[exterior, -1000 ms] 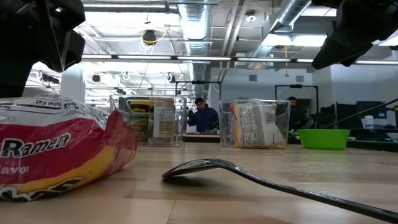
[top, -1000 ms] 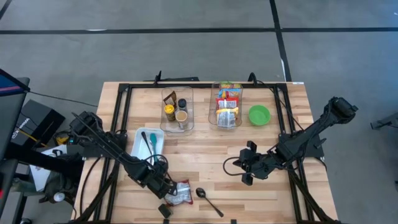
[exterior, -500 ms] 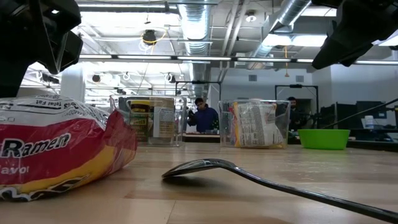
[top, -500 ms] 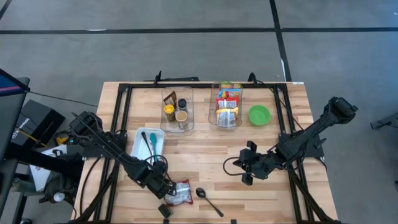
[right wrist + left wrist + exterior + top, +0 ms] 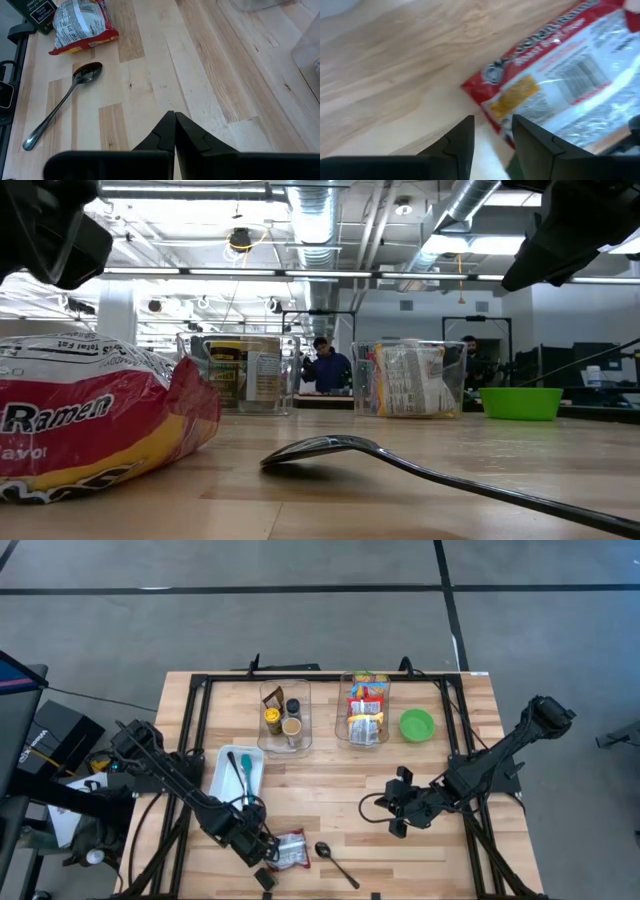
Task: Pick & Place Food Item
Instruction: Put the dark red noodle pack into the right transparent bin
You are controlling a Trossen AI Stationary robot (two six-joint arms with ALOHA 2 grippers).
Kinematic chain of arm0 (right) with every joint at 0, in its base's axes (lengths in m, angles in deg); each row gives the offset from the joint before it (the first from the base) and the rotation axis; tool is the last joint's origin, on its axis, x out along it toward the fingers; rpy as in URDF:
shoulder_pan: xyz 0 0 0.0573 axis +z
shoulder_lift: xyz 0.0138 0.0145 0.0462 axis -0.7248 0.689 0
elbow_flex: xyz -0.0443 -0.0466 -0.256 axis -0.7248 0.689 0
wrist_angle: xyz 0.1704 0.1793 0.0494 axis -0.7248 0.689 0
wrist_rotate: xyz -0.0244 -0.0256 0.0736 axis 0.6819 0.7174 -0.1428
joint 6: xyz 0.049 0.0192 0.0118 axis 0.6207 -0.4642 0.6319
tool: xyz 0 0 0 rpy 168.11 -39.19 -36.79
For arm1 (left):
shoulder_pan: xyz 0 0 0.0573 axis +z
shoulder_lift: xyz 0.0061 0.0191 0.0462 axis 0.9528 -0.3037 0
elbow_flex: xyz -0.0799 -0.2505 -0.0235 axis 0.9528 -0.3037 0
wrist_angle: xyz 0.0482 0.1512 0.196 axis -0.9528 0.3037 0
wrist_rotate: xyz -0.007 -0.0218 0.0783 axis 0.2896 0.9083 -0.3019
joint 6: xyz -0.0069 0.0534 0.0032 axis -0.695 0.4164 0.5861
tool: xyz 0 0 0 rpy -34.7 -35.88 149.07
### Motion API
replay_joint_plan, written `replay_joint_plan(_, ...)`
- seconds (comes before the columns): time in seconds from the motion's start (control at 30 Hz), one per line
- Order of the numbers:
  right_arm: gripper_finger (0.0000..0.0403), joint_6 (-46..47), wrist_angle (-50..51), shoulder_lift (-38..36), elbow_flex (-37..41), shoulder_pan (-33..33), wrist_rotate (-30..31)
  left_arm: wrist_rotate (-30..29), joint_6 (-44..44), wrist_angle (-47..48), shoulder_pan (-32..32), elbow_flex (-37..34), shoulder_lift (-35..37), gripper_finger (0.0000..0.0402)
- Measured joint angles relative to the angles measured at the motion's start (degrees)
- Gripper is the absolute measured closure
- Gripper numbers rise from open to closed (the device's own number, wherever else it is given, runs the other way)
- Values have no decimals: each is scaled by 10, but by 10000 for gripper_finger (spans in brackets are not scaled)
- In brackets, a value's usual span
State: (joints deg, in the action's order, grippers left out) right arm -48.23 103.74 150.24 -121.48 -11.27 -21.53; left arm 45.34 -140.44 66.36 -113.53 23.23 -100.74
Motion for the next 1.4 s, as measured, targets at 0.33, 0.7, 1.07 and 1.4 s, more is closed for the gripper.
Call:
replay_joint_plan(0.33, 403, 0, 0, 0, 0, 0, 0, -22, 1, -36, 0, 0, -13, 275)
replay_joint_plan(0.7, 403, 0, 0, 0, 0, 1, 0, -19, 8, -57, 0, 1, -26, 281)
replay_joint_plan(1.07, 403, 0, 0, 0, 0, 1, 0, -35, 33, -56, -1, 1, -26, 368)
replay_joint_plan(1.4, 403, 0, 0, 0, 0, 1, 0, -86, 77, -54, -1, 1, -25, 401)
